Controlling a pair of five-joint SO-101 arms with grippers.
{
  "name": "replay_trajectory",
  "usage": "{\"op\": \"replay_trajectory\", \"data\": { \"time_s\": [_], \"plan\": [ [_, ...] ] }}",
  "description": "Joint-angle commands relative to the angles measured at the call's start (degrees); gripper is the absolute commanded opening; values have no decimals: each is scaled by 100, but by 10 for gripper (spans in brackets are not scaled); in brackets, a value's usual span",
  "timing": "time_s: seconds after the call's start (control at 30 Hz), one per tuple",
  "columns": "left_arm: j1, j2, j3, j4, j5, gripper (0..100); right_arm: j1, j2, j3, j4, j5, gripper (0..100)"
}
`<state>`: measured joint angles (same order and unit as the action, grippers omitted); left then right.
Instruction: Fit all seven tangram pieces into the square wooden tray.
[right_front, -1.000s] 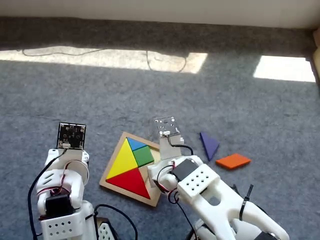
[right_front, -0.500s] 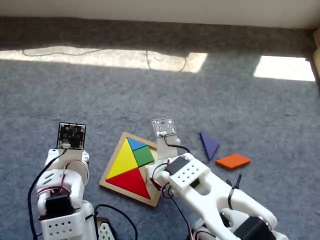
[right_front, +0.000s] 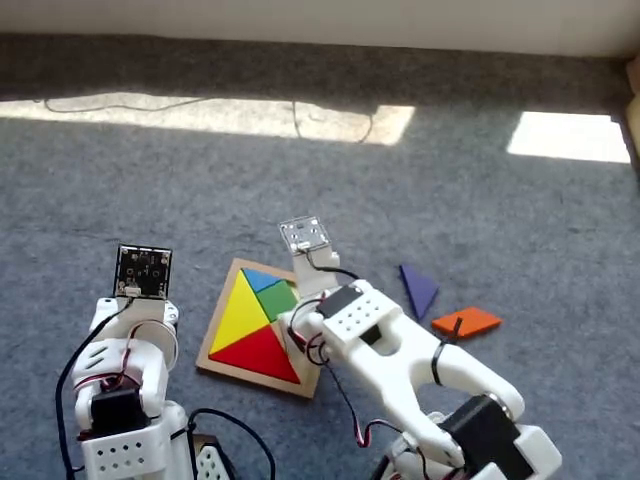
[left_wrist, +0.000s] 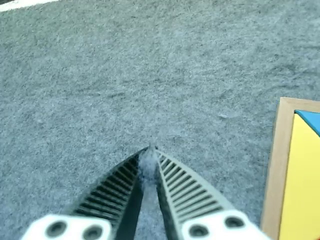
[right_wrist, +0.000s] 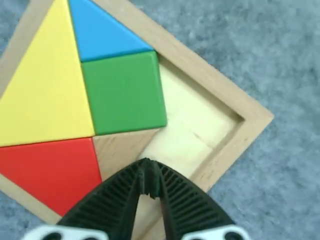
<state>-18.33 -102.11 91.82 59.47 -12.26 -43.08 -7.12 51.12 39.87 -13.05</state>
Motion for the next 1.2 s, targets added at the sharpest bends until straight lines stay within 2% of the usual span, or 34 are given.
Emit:
{"op": "replay_trajectory", "data": {
  "time_s": [0.0, 0.47, 0.83, 1.0, 1.17],
  "plan": [
    [-48, -233, -259, -9, -18, 11, 251, 479, -585, -233, 457, 4],
    [-48, -233, -259, -18, -18, 11, 303, 1622, -2220, -233, 1600, 4],
    [-66, -233, -259, -18, -18, 11, 312, 1780, -2862, -189, 1908, 4],
    [-66, -233, -259, -18, -18, 11, 303, 1226, -2870, 576, 1881, 4],
    [-66, -233, -259, -18, -18, 11, 523, 4, -2826, 1464, 1873, 4]
  ]
}}
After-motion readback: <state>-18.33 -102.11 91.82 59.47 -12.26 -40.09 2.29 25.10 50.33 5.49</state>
